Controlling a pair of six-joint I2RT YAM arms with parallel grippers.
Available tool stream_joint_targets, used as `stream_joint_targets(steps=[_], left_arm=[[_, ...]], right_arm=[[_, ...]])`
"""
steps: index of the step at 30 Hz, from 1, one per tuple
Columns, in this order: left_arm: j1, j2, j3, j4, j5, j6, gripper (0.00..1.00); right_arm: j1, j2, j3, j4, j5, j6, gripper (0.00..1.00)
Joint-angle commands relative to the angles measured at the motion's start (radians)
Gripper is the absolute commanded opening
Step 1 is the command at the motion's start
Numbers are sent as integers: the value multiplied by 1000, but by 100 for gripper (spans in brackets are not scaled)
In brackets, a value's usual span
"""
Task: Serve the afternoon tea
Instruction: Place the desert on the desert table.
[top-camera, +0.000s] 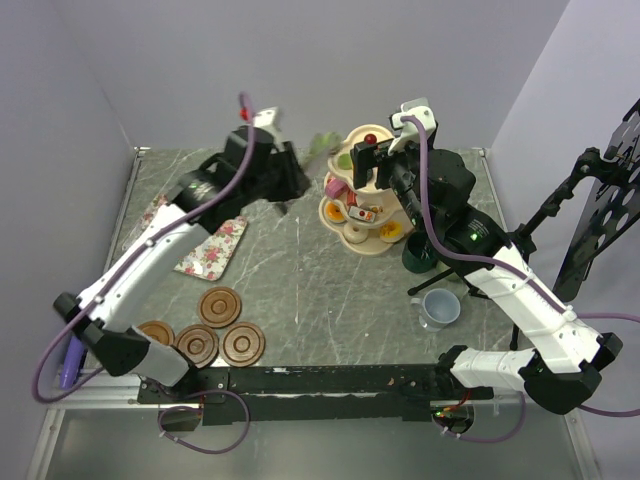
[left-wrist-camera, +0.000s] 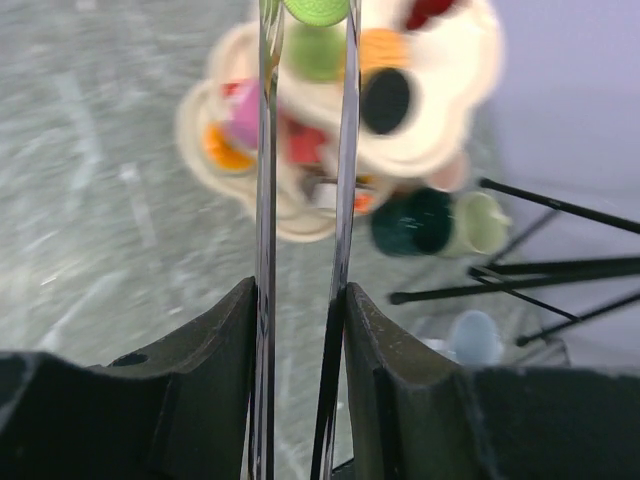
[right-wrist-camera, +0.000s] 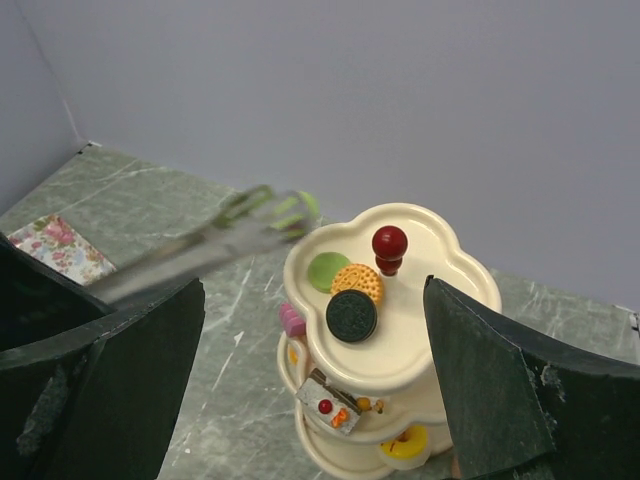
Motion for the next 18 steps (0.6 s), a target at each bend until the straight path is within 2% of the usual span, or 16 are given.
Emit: stream_joint_targets(steps=[1,6,10,18], left_arm=[[-91,64,101,141,5,-16,36],[-122,141,148,148,16,-4,36],[-125,140,157,141,4,8,36],[-141,33,29,180,-116,-74,34]], right_arm=[[-5,-31,6,49,34,-16,96],[-5,-31,10,48,34,-20,96],[-5,-32,7,51,39,-24,96],[-5,-26,7,52,25,-16,96]])
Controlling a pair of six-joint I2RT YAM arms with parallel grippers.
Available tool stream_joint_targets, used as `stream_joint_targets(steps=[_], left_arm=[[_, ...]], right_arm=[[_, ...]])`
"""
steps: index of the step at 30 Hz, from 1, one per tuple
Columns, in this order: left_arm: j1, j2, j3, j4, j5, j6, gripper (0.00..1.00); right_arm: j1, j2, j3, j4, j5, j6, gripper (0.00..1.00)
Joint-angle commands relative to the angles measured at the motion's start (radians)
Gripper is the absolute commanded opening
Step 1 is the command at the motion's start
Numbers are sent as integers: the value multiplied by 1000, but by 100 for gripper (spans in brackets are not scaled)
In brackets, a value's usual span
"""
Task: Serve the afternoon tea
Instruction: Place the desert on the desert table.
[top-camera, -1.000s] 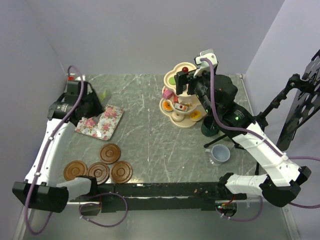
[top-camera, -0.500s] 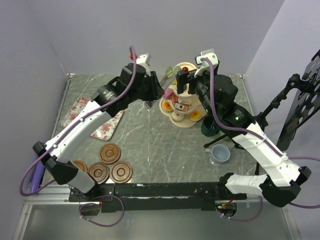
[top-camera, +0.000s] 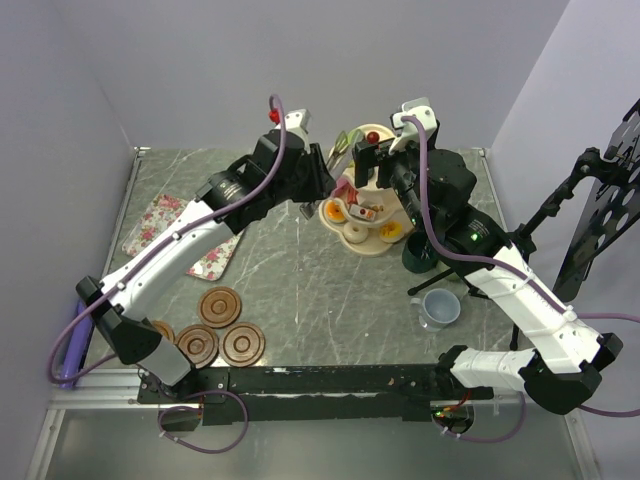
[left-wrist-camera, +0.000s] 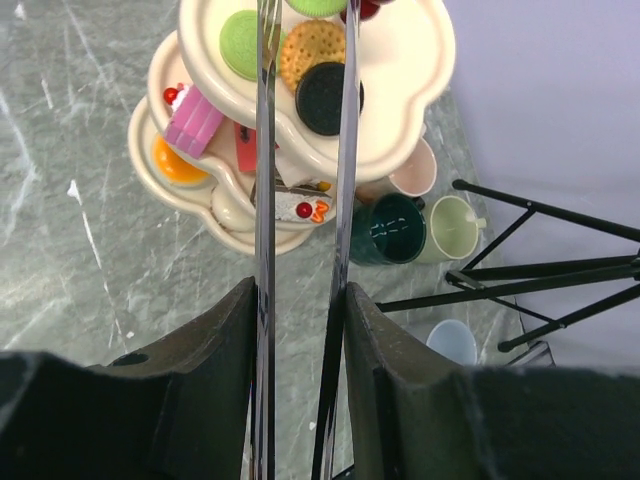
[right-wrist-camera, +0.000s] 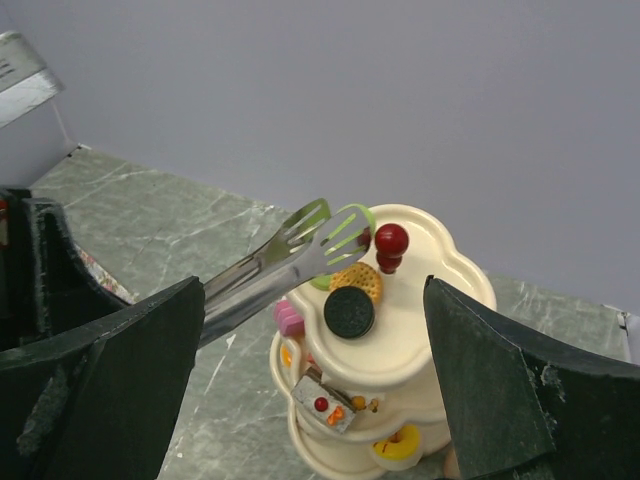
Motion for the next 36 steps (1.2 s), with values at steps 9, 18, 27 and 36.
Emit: stream_joint_targets(steps=[9,18,27,36], left_arm=[[-95,-126,-73,86,-95,-55,36],[-141,-76,-33,54,-91,-55,36],[-141,-4,38,31,-82,-42,38],[-143,2,45,25,-79,-44,49]], right_arm=[[-5,-24,3,38,-8,13,96],[-5,-36,-8,41,-10,17,96],[-5,-42,-13,46,-11,16,96],[-5,-45,-13,46,-16,16,96]])
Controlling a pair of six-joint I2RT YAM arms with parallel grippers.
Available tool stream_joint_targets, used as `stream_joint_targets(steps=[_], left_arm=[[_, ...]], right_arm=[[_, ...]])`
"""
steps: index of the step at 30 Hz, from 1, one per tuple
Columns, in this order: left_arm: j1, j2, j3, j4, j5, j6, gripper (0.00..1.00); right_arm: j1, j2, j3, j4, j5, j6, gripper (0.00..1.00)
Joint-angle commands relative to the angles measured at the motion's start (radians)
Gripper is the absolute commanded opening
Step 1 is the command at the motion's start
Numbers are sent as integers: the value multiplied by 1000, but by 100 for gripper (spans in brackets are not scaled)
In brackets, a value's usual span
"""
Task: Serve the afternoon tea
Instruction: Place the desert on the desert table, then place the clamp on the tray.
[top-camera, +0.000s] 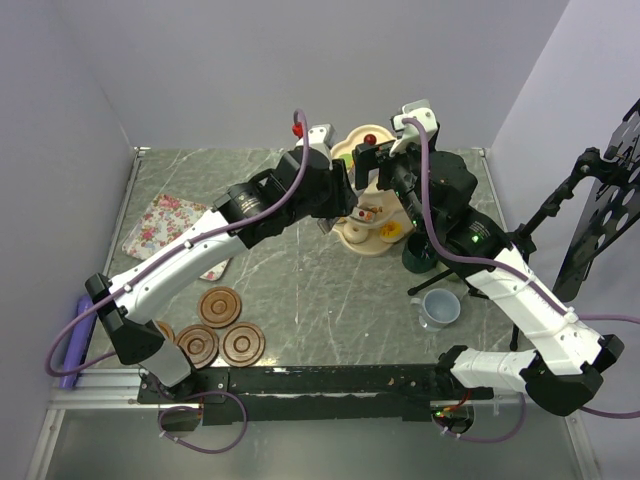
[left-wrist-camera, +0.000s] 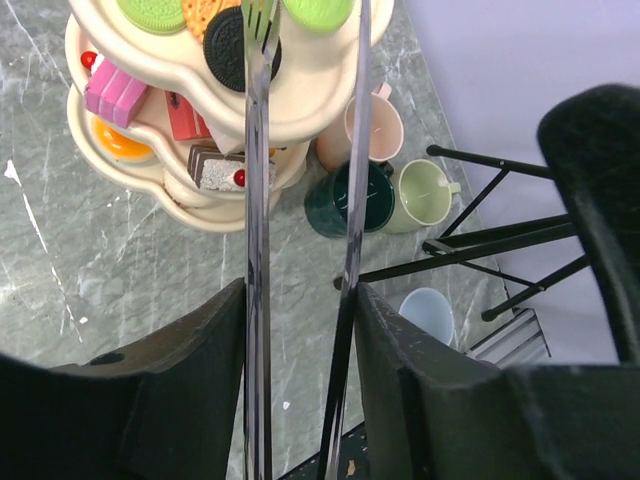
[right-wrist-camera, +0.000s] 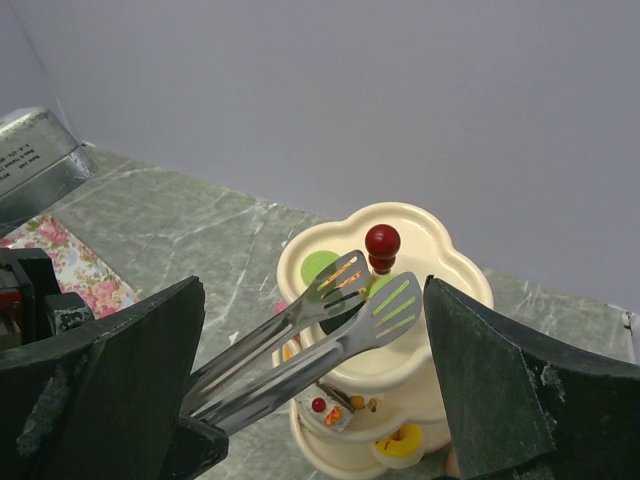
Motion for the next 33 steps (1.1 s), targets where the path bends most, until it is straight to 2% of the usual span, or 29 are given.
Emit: stream_joint_targets(steps=[1,5,9,14,21,23,28,33], left_arm=[[-4,-12,45,25,0,-6,50],[-4,-21,32,32,0,-9,52],[-7,-44,9,58,-20,-5,48],[-8,-101,-31,83,-70,23,48],[5,-250,-120,81,-179,116,51],[62,-296,-152,52,-172,107,51],[320,-422,-303,23,-60,115,52],[564,-431,-419,8,81,211,54]], right_arm=[[-7,-36,0,45,-7,11,96],[-5,-39,-4,42,-6,14,96],[-5,-42,-2,39,-4,17,96],[-5,-42,-5,37,-3,19,96],[-5,-44,-8,34,-4,22,96],[-5,-45,-10,34,-4,22,96],[-5,-42,-14,31,-9,28,96],[-5,-40,-13,27,-13,33,96]])
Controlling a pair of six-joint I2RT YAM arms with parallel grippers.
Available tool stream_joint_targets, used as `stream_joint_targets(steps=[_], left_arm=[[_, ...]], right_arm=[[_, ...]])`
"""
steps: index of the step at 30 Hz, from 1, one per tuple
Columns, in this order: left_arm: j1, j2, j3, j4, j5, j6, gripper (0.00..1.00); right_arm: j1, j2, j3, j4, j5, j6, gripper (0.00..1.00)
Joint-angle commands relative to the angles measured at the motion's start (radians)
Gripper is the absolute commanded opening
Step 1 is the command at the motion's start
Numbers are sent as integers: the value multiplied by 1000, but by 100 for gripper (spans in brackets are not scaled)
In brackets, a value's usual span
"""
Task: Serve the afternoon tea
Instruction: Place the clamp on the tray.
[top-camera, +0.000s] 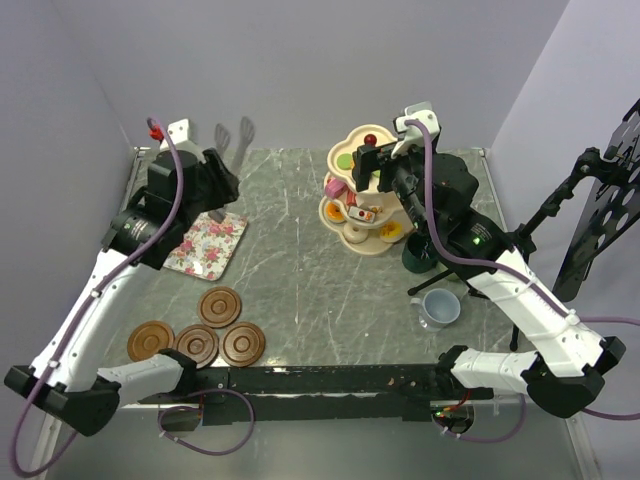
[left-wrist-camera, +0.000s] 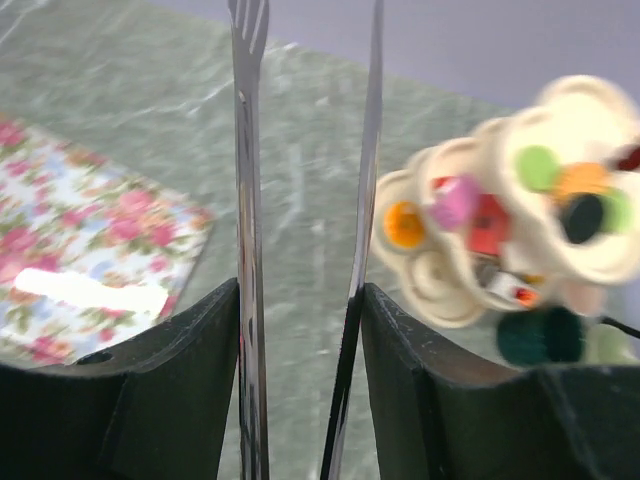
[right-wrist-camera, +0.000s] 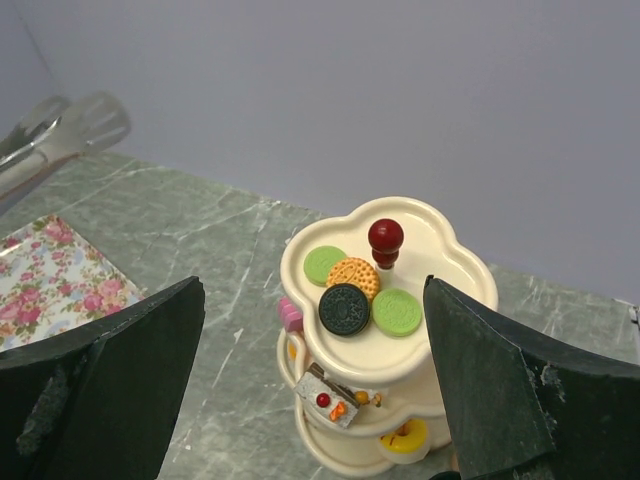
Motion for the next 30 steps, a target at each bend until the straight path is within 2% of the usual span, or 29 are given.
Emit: stream_joint_targets(steps=[1,8,12,22,30], left_arm=[[159,34,-73,-6,155,107,54],[371,244,-75,92,251,216,53],[457,399,7,93,262,288,52],[491,735,141,106,288,374,53],[526,821,120,109,281,383,56]], right_arm=[[-5,-27,3,28,-13,13,96],[-5,-19,14,10,-13,13,96],[-5,-14,26,-1,3,-2,96],[-5,27,85,-15,49,-69,96],[-5,50,94,-9,53,-102,96]])
